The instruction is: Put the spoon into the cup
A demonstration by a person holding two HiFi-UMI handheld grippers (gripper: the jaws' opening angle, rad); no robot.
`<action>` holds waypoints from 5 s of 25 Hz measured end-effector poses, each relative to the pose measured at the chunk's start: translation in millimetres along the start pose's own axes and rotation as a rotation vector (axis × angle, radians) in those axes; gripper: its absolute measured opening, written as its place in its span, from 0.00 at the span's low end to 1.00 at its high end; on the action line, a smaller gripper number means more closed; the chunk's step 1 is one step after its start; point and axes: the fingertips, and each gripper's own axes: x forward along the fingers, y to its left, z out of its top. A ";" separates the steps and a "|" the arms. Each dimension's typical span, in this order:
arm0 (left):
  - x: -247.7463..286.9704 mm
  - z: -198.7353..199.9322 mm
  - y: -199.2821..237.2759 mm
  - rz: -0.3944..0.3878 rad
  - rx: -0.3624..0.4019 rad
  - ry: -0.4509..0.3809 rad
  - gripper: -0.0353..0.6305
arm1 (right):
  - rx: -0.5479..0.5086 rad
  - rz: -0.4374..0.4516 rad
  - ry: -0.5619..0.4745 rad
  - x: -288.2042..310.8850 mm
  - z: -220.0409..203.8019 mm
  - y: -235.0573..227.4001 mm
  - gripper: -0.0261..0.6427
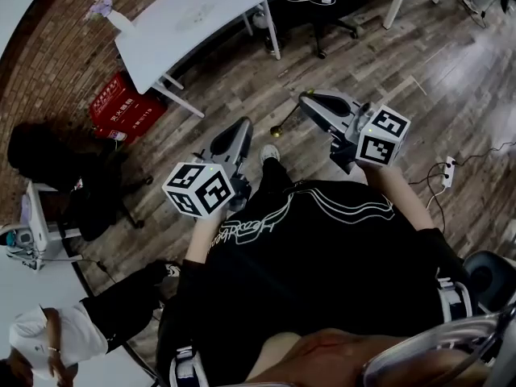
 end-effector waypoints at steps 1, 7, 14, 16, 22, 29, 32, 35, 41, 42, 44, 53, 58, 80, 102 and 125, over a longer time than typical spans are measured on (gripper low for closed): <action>4.7 2.3 3.9 -0.003 -0.002 0.003 0.06 | 0.003 -0.006 0.000 2.7 1.5 -6.0 0.04; 33.8 27.9 45.9 0.003 -0.027 0.002 0.06 | 0.023 -0.016 0.010 39.9 14.3 -45.4 0.04; 66.2 63.9 129.4 0.017 -0.066 0.017 0.06 | 0.053 -0.024 0.035 119.1 23.8 -103.9 0.04; 77.2 76.2 157.2 0.020 -0.080 0.025 0.06 | 0.062 -0.027 0.044 146.8 26.5 -121.8 0.04; 109.9 115.0 249.7 0.033 -0.124 0.041 0.06 | 0.101 -0.037 0.087 232.4 29.4 -179.1 0.04; 137.8 159.5 352.0 0.047 -0.162 0.022 0.06 | 0.115 -0.037 0.114 332.2 35.4 -233.3 0.04; 142.6 173.2 381.9 0.054 -0.164 0.018 0.06 | 0.110 -0.042 0.114 359.3 40.2 -249.1 0.04; 145.7 187.6 404.1 0.058 -0.158 0.005 0.06 | 0.102 -0.047 0.108 380.7 46.0 -261.5 0.04; 155.4 202.4 423.8 0.055 -0.154 -0.017 0.06 | 0.083 -0.045 0.106 399.6 55.5 -275.0 0.04; 158.3 203.4 426.2 0.055 -0.157 -0.017 0.06 | 0.082 -0.047 0.105 401.3 57.5 -278.4 0.04; 166.2 204.6 431.0 0.056 -0.163 -0.010 0.06 | 0.084 -0.052 0.102 404.6 62.1 -287.3 0.04; 213.9 233.2 463.6 0.093 -0.169 0.006 0.06 | 0.118 -0.028 0.101 435.3 85.5 -349.6 0.04; 245.7 256.0 493.6 0.124 -0.178 0.015 0.06 | 0.128 0.017 0.122 470.6 99.2 -385.6 0.04; 273.0 280.9 593.1 0.302 -0.232 -0.044 0.06 | 0.059 0.171 0.254 580.9 83.0 -465.8 0.04; 299.5 249.6 667.7 0.301 -0.342 0.034 0.06 | 0.111 0.117 0.398 627.0 11.7 -520.5 0.04; 309.5 216.0 680.0 0.294 -0.399 0.102 0.06 | 0.121 0.134 0.479 631.9 -32.6 -526.9 0.04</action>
